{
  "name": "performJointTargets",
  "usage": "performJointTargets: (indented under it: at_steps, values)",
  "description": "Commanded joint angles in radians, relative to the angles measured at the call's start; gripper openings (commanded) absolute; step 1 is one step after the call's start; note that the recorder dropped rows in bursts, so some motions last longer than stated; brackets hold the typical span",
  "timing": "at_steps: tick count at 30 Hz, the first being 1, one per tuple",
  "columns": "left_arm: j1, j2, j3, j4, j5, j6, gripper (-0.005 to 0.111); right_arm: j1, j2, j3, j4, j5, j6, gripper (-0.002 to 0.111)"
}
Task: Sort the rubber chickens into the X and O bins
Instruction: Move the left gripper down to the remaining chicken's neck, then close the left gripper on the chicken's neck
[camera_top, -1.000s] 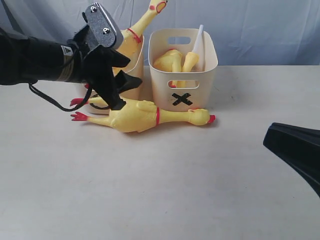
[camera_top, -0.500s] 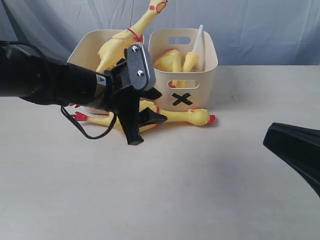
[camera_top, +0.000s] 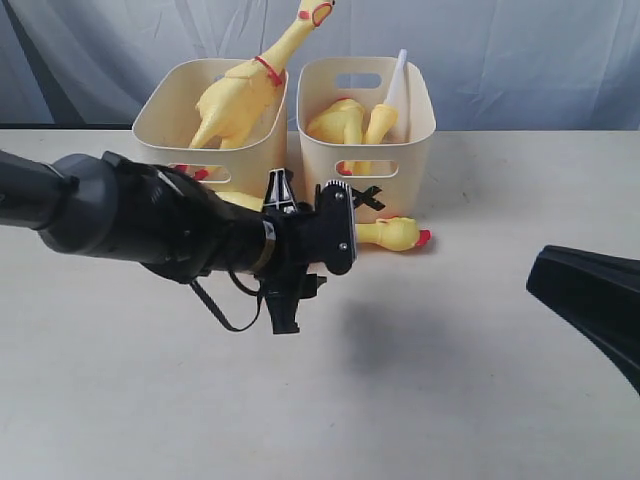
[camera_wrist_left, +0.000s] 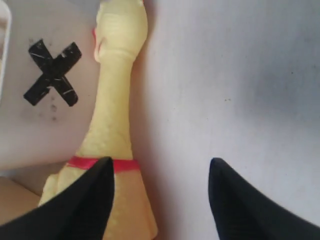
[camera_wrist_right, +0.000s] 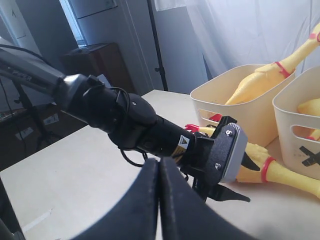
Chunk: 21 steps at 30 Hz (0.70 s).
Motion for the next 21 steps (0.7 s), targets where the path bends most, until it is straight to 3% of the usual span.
performJointTargets:
  at_steps: [1,21]
  values:
    - [-0.018,0.034,-0.037,-0.006,0.054,0.002,0.053,-0.004,-0.007,0.006,0.002,0.000,-0.003,0.000]
    - [-0.055,0.159,-0.206,-0.006,0.095,0.002,0.053,-0.004,-0.007,0.006,0.002,0.000,-0.003,0.000]
